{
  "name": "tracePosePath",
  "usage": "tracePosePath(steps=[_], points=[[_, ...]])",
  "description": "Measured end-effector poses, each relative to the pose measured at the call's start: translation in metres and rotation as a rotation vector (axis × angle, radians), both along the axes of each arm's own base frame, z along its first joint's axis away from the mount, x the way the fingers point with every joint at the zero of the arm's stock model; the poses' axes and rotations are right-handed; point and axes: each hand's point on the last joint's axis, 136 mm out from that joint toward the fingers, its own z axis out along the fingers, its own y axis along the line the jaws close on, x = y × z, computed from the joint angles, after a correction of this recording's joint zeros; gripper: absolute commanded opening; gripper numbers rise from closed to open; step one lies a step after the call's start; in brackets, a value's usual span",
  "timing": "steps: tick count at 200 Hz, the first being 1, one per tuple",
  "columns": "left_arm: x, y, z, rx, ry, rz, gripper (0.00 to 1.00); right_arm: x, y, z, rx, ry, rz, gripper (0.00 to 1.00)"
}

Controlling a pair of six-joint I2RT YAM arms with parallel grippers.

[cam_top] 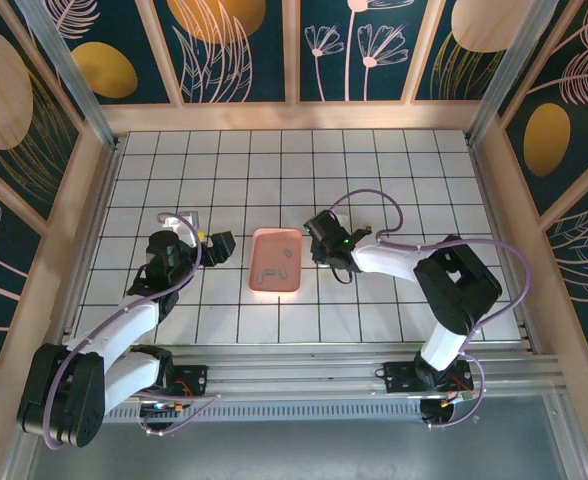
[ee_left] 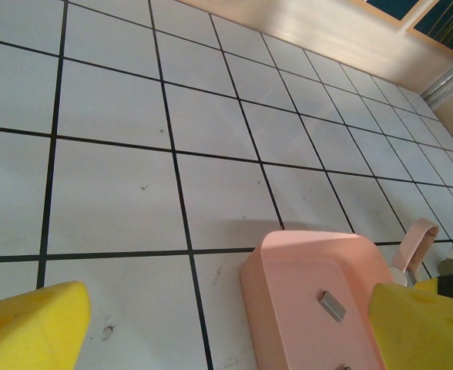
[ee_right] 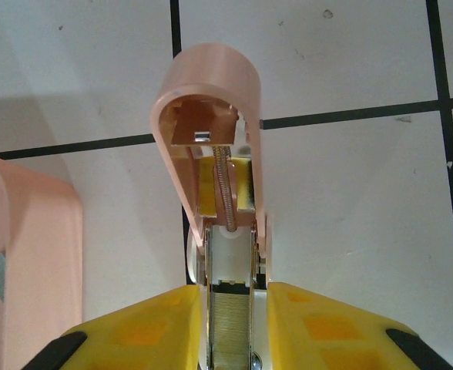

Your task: Load the staples into the stapler

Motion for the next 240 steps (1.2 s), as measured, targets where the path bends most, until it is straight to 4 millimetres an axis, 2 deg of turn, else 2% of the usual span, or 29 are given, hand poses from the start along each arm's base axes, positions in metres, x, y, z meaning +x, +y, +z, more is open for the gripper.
tracePosePath(steps=[40,75,93,120,163,240], points=[[0.000,0.000,0.001,-0.001,-0.004,0.000,0.93,0.003,0.003,0.008,0.013,-0.013,0.000,0.30],[0.000,0.000,0.002,-0.002,-0.006,-0.001,0.93,0.005,0.004,0.042,0.102,-0.054,0.002,0.30],[0.000,0.000,0.002,-0.002,-0.006,-0.001,0.93,0.007,-0.001,0.050,0.151,-0.053,-0.007,0.26],[0.000,0.000,0.002,-0.002,-0.006,-0.001,0.93,0.005,-0.007,0.039,0.172,-0.002,-0.012,0.25],[0.000,0.000,0.001,-0.001,-0.002,-0.001,0.93,-0.001,-0.002,0.017,0.181,0.075,0.010,0.22],[0.001,-0.001,0.003,-0.002,-0.007,-0.001,0.93,-0.005,-0.002,-0.001,0.171,0.116,0.014,0.13]])
